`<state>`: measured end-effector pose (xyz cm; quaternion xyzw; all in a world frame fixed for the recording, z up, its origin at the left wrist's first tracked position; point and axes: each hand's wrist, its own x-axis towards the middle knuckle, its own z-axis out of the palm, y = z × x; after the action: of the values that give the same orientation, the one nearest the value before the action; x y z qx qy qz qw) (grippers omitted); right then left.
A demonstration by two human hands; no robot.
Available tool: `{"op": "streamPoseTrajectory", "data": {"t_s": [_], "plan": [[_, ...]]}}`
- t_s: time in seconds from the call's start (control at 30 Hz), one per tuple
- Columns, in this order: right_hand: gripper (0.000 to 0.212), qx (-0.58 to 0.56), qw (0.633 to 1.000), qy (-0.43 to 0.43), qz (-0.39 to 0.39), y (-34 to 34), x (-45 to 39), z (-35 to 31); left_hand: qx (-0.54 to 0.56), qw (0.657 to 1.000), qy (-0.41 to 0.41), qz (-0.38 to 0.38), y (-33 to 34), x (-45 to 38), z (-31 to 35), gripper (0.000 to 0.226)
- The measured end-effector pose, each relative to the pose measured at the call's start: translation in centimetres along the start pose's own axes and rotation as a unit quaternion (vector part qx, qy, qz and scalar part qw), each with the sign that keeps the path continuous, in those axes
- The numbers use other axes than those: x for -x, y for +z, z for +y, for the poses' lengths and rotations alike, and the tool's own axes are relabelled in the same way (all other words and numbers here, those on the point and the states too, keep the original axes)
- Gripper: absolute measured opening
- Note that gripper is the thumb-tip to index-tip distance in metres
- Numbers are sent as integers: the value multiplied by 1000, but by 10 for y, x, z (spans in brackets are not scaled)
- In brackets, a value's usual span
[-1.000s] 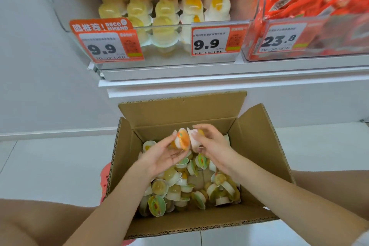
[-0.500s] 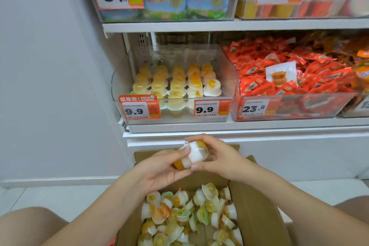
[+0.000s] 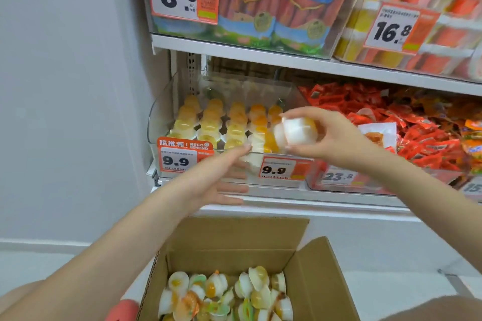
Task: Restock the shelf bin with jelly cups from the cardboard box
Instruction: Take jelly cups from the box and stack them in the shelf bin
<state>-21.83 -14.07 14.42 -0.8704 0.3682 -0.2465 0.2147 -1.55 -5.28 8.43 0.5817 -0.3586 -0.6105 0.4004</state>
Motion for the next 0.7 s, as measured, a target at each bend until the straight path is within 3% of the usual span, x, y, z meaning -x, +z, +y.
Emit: {"op": "streamPoseTrajectory", "data": {"t_s": [0.07, 0.13, 0.2, 0.3, 0.7], "plan": [[55, 151, 989, -1, -7, -20, -36, 7, -235, 963, 82, 102, -13, -8, 3, 42], [56, 276, 958, 11, -73, -22, -63, 17, -354, 915, 128, 145, -24, -19, 1, 31], [54, 347, 927, 12, -144, -10, -76, 27, -367, 907, 130, 164, -29, -25, -1, 27], [54, 361, 908, 32, -209, 7, -81, 38, -364, 908, 130, 159, -26, -27, -2, 24], [52, 378, 868, 44, -319, 26, -95, 59, -395, 896, 138, 149, -20, -26, -11, 18]]}}
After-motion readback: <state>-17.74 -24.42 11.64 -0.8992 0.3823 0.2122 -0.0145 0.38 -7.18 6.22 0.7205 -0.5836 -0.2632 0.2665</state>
